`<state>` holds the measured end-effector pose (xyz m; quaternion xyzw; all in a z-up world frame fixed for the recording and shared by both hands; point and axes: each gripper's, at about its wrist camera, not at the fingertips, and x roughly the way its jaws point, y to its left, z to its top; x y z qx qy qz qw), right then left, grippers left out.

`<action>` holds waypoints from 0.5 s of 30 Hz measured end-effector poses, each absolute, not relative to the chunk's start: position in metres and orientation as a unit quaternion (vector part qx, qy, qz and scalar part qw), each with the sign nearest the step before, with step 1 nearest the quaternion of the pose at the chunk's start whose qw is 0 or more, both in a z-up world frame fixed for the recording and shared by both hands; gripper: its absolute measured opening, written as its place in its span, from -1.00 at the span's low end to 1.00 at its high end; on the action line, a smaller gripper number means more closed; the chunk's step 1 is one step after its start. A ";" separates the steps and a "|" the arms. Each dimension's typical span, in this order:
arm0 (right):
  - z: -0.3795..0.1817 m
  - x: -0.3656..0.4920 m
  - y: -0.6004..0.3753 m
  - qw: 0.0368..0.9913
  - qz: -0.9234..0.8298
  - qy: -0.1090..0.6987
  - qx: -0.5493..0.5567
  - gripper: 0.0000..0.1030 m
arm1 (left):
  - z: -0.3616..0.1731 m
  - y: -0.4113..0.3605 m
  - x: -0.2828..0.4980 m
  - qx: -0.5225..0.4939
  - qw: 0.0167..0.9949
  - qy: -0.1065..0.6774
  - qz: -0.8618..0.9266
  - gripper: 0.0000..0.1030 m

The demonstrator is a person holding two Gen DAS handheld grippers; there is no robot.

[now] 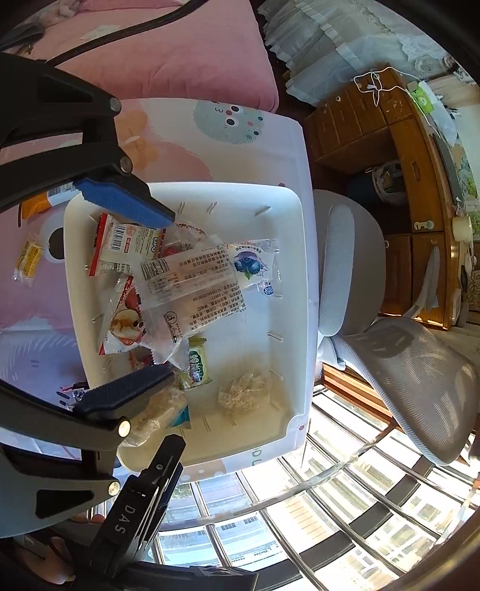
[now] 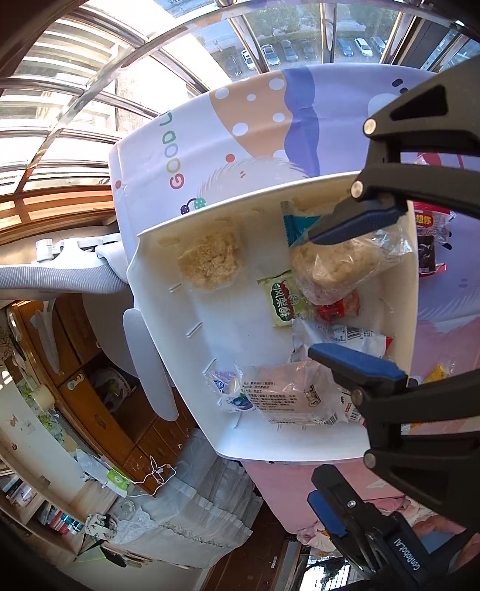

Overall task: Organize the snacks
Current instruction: 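Withdraw both tools toward the yellow snack and red-trimmed bag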

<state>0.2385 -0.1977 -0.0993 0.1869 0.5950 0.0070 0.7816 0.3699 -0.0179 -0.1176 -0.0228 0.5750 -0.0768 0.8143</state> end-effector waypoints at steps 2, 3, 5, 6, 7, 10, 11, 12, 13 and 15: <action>-0.094 0.233 -0.199 0.784 0.007 0.591 0.188 0.09 | -0.112 -0.015 0.363 -0.024 0.817 0.572 -0.075 0.48; -0.092 0.230 -0.200 0.785 0.006 0.589 0.188 0.09 | -0.109 -0.014 0.359 -0.025 0.818 0.571 -0.073 0.48; -0.086 0.223 -0.202 0.789 0.005 0.585 0.191 0.09 | -0.104 -0.010 0.351 -0.028 0.820 0.568 -0.070 0.48; -0.083 0.219 -0.203 0.790 0.004 0.583 0.192 0.09 | -0.102 -0.007 0.346 -0.031 0.820 0.567 -0.068 0.48; -0.081 0.215 -0.204 0.792 0.003 0.580 0.192 0.09 | -0.099 -0.005 0.340 -0.033 0.821 0.566 -0.066 0.48; -0.072 0.201 -0.207 0.796 0.000 0.573 0.193 0.09 | -0.092 0.003 0.323 -0.038 0.825 0.561 -0.061 0.48; -0.069 0.196 -0.208 0.798 -0.001 0.571 0.194 0.09 | -0.089 0.006 0.317 -0.040 0.826 0.559 -0.059 0.48; -0.067 0.190 -0.209 0.799 -0.003 0.569 0.195 0.09 | -0.087 0.008 0.311 -0.042 0.827 0.558 -0.057 0.48; -0.065 0.185 -0.210 0.800 -0.005 0.567 0.196 0.09 | -0.085 0.012 0.305 -0.044 0.828 0.557 -0.056 0.48; -0.063 0.174 -0.211 0.800 -0.009 0.566 0.199 0.09 | -0.083 0.017 0.293 -0.048 0.828 0.556 -0.053 0.48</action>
